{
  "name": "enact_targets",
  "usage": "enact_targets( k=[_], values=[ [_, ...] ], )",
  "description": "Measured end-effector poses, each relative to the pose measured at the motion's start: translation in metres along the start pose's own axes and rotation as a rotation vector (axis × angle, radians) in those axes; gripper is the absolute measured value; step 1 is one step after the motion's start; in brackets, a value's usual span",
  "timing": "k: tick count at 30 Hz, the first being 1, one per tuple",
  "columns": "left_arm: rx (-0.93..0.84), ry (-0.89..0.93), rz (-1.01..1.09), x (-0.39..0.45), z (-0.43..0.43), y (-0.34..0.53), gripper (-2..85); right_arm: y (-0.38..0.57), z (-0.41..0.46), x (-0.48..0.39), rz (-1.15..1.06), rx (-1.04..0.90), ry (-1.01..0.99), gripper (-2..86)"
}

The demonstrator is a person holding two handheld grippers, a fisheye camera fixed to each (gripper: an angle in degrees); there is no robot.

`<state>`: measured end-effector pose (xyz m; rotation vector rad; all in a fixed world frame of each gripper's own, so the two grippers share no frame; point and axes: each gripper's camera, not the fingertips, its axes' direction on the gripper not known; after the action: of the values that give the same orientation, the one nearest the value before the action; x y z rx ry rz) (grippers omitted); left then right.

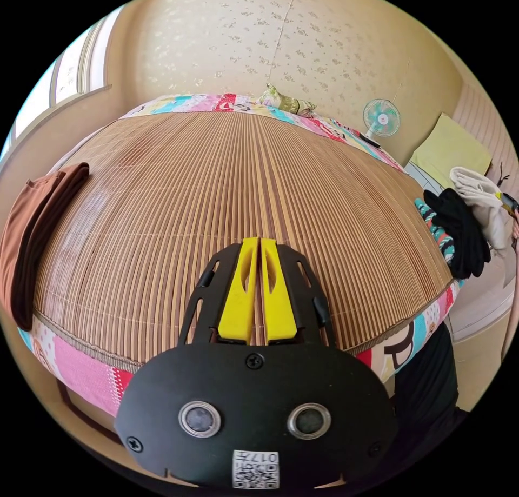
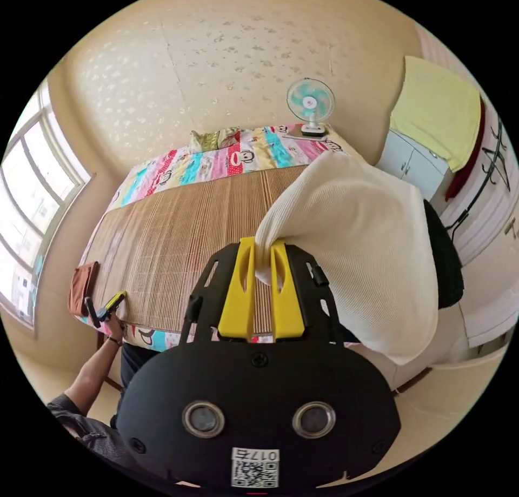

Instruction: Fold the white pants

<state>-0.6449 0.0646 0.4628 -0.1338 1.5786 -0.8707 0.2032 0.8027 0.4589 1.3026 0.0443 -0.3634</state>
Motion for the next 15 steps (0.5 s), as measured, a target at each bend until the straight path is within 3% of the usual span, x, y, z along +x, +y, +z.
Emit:
enact_targets(
  k=[5, 7, 9, 10, 12, 15],
  values=[
    [-0.002, -0.008, 0.003, -0.012, 0.004, 0.006, -1.0, 0.034, 0.043, -0.118, -0.285, -0.053, -0.327, 6.1],
    [-0.002, -0.017, 0.007, -0.015, 0.006, 0.009, -1.0, 0.068, 0.103, -0.164, -0.401, -0.211, -0.583, 6.6],
    [-0.003, -0.019, 0.007, -0.019, 0.006, 0.011, -1.0, 0.099, 0.161, -0.190, -0.431, -0.394, -0.715, 5.8],
    [-0.004, -0.018, 0.006, -0.022, 0.007, 0.012, -1.0, 0.120, 0.193, -0.203, -0.400, -0.507, -0.680, 5.1],
    [-0.004, -0.011, 0.003, -0.027, 0.007, 0.014, -1.0, 0.149, 0.213, -0.215, -0.366, -0.550, -0.552, 4.8],
    [-0.005, 0.000, -0.002, -0.036, 0.008, 0.018, -1.0, 0.169, 0.194, -0.199, -0.291, -0.405, -0.496, 5.6]
  ],
)
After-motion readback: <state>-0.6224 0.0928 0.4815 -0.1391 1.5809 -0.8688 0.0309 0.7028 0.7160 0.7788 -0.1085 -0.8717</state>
